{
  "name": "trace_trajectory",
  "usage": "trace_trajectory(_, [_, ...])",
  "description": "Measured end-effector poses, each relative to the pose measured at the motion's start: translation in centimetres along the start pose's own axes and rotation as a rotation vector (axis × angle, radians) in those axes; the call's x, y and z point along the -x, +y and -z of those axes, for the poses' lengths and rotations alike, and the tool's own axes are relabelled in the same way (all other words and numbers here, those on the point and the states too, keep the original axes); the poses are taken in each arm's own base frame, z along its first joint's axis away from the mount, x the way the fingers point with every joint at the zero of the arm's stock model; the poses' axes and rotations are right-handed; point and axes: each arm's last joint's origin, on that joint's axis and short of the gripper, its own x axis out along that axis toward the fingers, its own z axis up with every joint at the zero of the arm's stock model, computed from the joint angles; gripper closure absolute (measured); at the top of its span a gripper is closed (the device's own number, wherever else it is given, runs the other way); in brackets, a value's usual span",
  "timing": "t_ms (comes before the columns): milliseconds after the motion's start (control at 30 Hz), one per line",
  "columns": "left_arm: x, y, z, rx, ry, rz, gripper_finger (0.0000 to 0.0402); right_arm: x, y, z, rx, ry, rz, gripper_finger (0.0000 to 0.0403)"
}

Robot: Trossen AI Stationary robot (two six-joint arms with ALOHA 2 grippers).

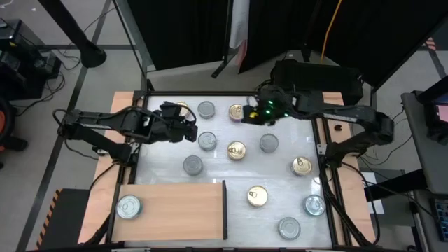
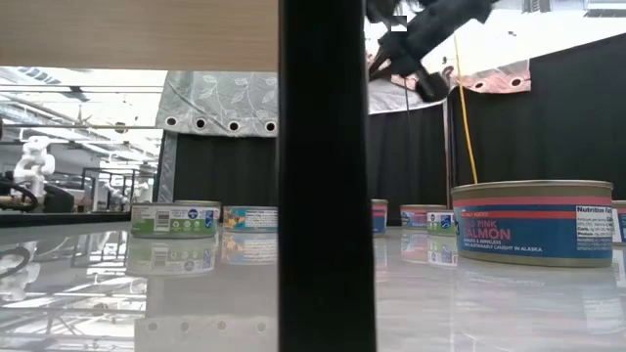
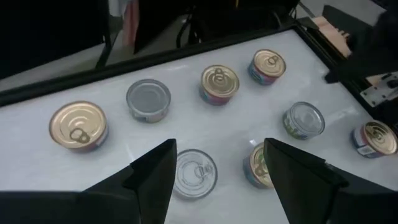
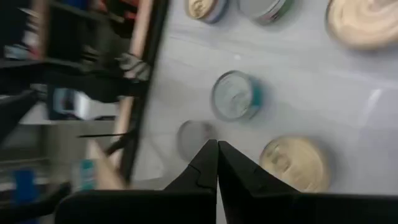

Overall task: Stack canned seafood by type on shelf
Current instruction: Stack the top yellow blue tuna can on top of the yellow blue tuna can on the shelf

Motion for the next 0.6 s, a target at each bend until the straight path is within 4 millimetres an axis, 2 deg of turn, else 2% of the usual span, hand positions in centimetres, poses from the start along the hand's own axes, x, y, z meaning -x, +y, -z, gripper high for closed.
trace_trajectory(200, [-0.1,0.0,0.1,0.005,0.055,0.029,0.0155,-4.1,1.8,-2.8,0.19,0.092,0.054,0.04])
trace_trajectory(300, [-0.1,-0.2,0.2,0.009,0.114,0.065,0.0155,-6.5,1.7,-3.3,0.255,0.148,0.107,0.04])
trace_trajectory(467, [0.6,-0.3,0.3,0.033,0.129,0.117,0.0168,-10.4,0.3,-2.9,0.327,0.3,0.109,0.0401])
trace_trajectory(600, [1.5,-0.7,0.3,-0.013,0.12,0.204,0.0194,-12.3,-0.4,-2.0,0.384,0.362,0.118,0.0402])
